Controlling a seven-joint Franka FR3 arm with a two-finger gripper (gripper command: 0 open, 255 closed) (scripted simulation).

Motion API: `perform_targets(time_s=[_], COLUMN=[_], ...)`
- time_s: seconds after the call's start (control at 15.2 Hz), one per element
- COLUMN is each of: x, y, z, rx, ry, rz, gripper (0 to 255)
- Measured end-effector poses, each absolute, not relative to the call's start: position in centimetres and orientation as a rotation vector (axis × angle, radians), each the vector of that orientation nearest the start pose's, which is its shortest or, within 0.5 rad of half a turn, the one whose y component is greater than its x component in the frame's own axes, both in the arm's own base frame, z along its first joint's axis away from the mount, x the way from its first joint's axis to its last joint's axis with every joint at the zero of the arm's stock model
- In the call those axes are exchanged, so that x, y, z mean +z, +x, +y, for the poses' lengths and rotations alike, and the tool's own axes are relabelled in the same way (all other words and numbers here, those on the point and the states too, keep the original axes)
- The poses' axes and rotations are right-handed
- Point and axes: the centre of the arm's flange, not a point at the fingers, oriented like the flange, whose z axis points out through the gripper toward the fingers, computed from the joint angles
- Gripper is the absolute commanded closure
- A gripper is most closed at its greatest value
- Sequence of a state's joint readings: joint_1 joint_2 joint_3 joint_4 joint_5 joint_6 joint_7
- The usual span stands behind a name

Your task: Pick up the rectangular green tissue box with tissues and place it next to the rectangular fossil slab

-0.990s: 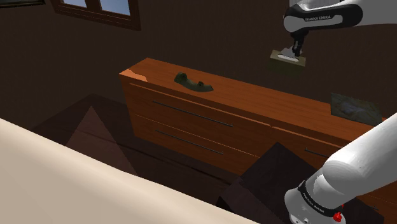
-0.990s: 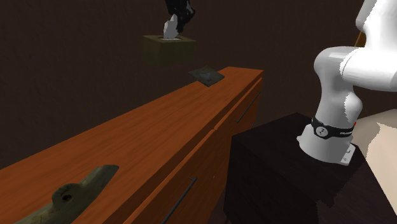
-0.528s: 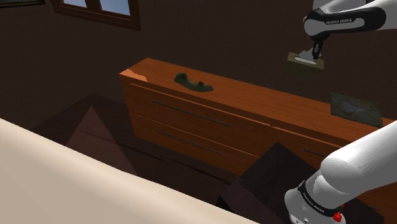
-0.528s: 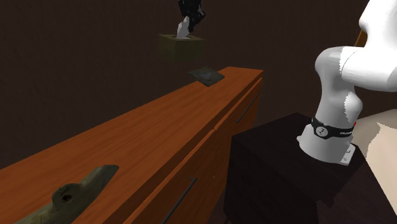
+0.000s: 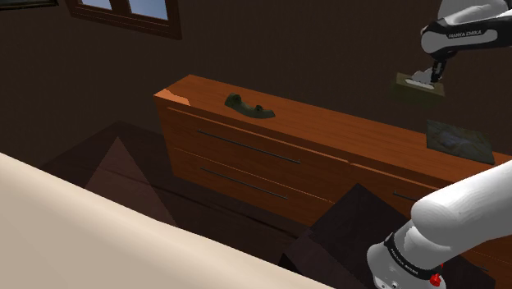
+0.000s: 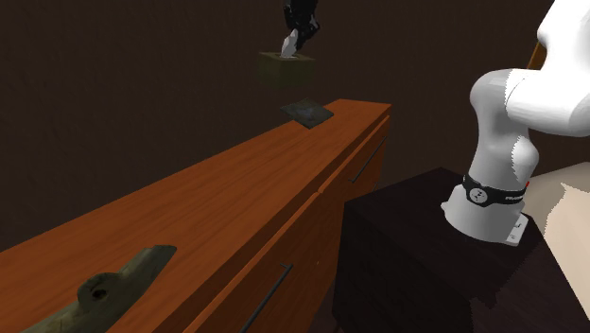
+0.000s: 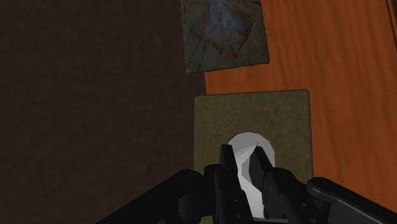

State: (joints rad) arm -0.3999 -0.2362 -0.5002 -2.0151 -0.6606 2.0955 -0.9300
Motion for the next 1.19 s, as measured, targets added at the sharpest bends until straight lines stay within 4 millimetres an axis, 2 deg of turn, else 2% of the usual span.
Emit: perform_targets(time_s=[0.13, 0.26, 1.19], x=[57.7, 56.9, 49.6], y=[26.6, 26.2, 25.9], z=[-46.1, -46.4, -46.7], rx=[-0.292, -0.292, -0.292], ry=[2.564, 2.564, 2.563], rz=[0.357, 0.358, 0.359], gripper=[255, 255, 255])
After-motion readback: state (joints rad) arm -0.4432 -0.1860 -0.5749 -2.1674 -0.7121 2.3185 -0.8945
